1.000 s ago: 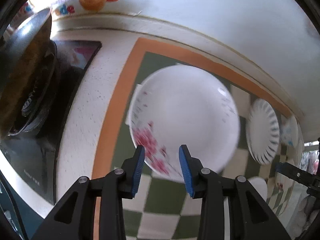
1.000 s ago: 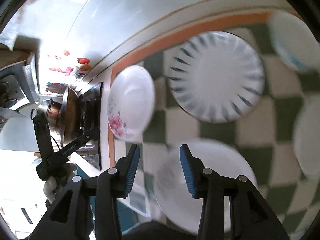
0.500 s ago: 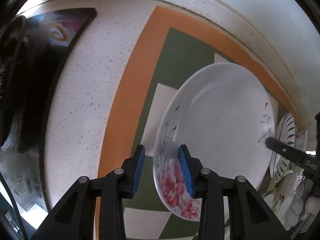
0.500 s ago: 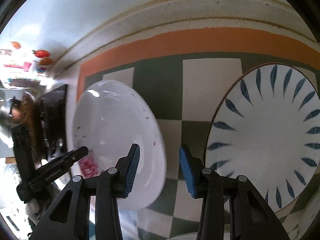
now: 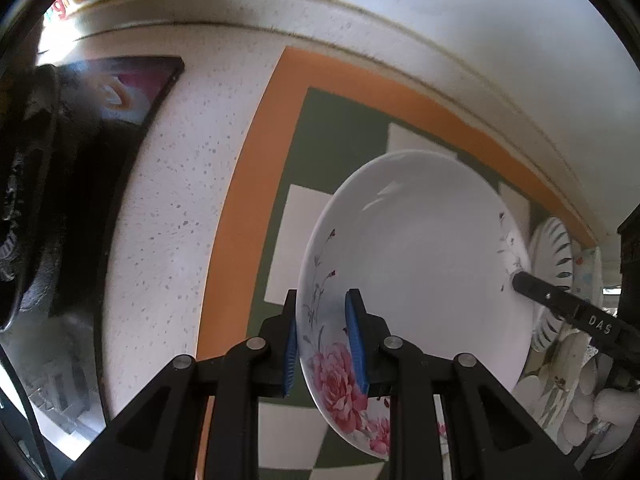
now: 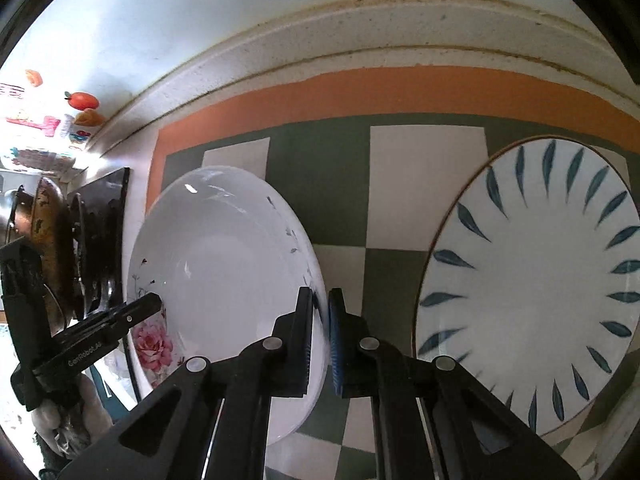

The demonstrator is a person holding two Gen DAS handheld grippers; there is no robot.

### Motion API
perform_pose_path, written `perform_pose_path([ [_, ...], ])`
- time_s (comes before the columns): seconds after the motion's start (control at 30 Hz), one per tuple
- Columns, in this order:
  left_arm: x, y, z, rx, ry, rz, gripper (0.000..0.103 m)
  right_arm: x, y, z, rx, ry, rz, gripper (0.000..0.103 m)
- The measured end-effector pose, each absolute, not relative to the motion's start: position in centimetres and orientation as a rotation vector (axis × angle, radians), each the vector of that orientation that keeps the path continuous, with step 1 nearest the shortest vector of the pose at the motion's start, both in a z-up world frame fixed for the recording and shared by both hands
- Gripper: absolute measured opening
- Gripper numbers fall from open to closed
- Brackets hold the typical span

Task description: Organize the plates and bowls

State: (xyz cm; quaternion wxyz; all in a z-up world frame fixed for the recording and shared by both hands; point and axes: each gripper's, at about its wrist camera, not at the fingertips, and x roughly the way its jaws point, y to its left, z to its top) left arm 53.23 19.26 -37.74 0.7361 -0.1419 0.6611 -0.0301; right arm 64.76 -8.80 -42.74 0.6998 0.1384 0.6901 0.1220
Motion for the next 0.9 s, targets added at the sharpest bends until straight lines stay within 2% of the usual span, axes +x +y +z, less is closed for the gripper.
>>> perform_pose_path([
  [0.3, 50.3, 16.3, -31.9, -0.265, 1.389, -0.146, 0.02, 61.3, -11.8, -38.2, 0.365, 1.468, 0.293, 0.009],
  [0.47, 48.9, 11.7, -29.8, -0.223, 1.383, -0.223, 0.02, 57.3, -15.3, -34.9, 0.401, 1.422, 0.274, 0.009],
  [0.7, 46.0, 4.9, -32.4, -0.15, 1.467, -0.335, 0.02, 50.0, -21.9, -32.3, 0.44, 1.386, 0.189, 0.009],
  [0.9, 43.4, 0.1, -36.4, -0.053, 1.581, -0.395, 0.02, 43.7, -26.9, -34.4, 0.484, 1.418, 0.095, 0.009],
])
